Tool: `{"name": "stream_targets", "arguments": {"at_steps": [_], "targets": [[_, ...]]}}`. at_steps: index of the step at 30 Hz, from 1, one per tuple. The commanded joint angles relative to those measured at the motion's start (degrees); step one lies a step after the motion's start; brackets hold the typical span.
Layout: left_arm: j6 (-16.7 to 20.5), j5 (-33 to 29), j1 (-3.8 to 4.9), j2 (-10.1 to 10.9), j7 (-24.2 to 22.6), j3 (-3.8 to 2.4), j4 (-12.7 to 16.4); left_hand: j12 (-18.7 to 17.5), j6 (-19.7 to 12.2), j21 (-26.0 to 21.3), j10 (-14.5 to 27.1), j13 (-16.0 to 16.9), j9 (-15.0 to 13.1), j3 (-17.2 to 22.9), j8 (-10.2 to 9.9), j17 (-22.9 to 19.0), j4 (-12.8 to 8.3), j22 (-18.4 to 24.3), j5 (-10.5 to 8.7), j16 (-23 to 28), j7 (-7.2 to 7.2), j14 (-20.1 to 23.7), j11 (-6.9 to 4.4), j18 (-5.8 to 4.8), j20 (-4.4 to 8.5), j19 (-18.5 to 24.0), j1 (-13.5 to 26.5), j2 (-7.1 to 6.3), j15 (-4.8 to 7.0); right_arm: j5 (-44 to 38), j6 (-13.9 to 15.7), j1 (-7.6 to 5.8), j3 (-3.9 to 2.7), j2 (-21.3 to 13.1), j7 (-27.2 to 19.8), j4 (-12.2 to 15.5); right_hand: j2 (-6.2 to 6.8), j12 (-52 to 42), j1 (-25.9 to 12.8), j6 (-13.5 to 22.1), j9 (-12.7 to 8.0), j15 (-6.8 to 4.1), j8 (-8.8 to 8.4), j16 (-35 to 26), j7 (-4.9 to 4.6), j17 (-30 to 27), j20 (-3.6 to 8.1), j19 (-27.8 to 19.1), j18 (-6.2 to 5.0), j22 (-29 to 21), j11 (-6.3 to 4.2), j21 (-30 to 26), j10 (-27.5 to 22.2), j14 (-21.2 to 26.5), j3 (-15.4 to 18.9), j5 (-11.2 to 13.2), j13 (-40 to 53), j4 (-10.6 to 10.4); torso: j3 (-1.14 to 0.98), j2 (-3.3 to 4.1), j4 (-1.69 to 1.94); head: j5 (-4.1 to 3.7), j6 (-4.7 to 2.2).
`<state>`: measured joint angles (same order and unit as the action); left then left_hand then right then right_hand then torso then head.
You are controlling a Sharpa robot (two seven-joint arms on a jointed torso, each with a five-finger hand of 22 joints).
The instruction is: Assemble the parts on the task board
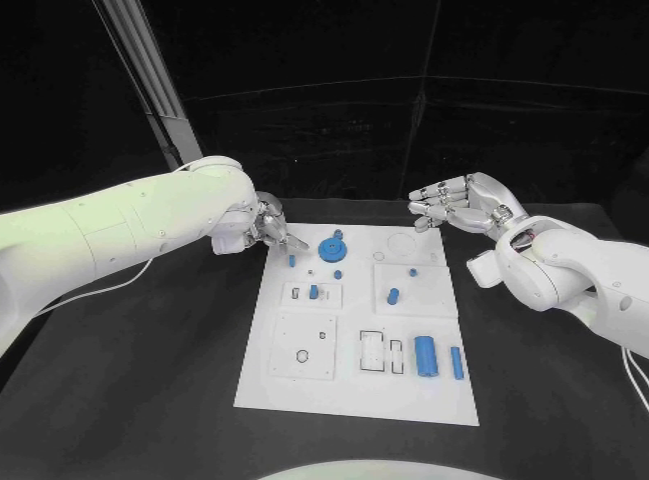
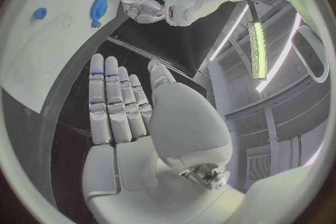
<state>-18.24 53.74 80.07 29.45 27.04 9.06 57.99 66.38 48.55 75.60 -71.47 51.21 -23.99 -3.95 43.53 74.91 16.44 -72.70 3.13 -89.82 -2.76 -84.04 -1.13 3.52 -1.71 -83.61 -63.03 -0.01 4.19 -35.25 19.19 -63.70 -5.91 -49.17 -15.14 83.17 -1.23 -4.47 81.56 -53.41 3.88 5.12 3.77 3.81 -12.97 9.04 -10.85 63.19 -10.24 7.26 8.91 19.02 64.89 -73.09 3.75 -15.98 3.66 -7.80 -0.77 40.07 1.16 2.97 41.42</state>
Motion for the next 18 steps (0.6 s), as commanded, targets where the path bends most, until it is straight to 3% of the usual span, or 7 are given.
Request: {"name": "stream_targets", "arguments": {"at_steps": [1, 7, 18], "targets": [[-2.23, 0.58, 0.03, -0.29, -0.56, -0.01, -0.31, 0.28, 0.29, 0.13, -0.31, -0.08, -0.12, -0.21, 0.29, 15.09, -0.37, -0.01, -0.08, -0.18, -0.12, -5.96, -0.07, 0.55, 0.19, -0.32, -1.63, 0.19, 0.54, 0.19, -0.38, -0.1, -0.04, 0.08, -0.69, 0.05, 0.06, -0.35, -0.66, 0.41, 0.09, 0.1, 0.17, 0.0, 0.16, -0.05, -0.1, 0.1, -0.21, -0.05, -0.12, -0.24, -0.46, 0.44, 0.43, -0.18, -0.02, 0.03, 0.0, -0.02, 0.05, 0.01, 0.04], [-3.1, 0.59, -0.09, -0.8, 0.0, 0.11, -1.34, 0.23, -0.04, -0.01, -0.26, -0.17, -0.2, 0.37, 0.43, 15.09, -0.99, 0.08, -0.03, -0.18, -0.17, -5.96, -0.05, 0.57, 0.23, -0.25, -4.44, 0.8, 0.54, 0.19, -0.38, -0.1, -0.04, 0.06, -0.67, 0.07, 0.01, -0.38, -0.66, 0.41, 0.09, 0.09, 0.18, 0.0, 0.16, -0.08, -0.1, 0.12, -0.22, -0.08, -0.13, -0.28, -0.47, 0.43, 0.43, -0.25, -0.02, 0.04, 0.01, -0.04, 0.06, -0.02, 0.14], [-3.85, 0.6, -0.41, -1.6, 0.02, 0.48, -2.42, 0.31, -0.03, 0.16, -0.32, -0.06, -0.22, 0.49, 0.48, 15.09, -1.05, -0.14, -0.02, -0.18, -0.17, -5.96, -0.05, 0.52, 0.22, -0.32, -4.84, 0.94, 0.53, 0.19, -0.38, -0.1, -0.04, 0.11, -0.68, 0.06, -0.02, -0.4, -0.64, 0.41, 0.1, 0.09, 0.18, 0.0, 0.17, -0.1, -0.1, 0.14, -0.22, -0.09, -0.13, -0.29, -0.48, 0.43, 0.42, -0.29, -0.02, 0.06, 0.0, -0.04, 0.06, -0.03, 0.25]]}}
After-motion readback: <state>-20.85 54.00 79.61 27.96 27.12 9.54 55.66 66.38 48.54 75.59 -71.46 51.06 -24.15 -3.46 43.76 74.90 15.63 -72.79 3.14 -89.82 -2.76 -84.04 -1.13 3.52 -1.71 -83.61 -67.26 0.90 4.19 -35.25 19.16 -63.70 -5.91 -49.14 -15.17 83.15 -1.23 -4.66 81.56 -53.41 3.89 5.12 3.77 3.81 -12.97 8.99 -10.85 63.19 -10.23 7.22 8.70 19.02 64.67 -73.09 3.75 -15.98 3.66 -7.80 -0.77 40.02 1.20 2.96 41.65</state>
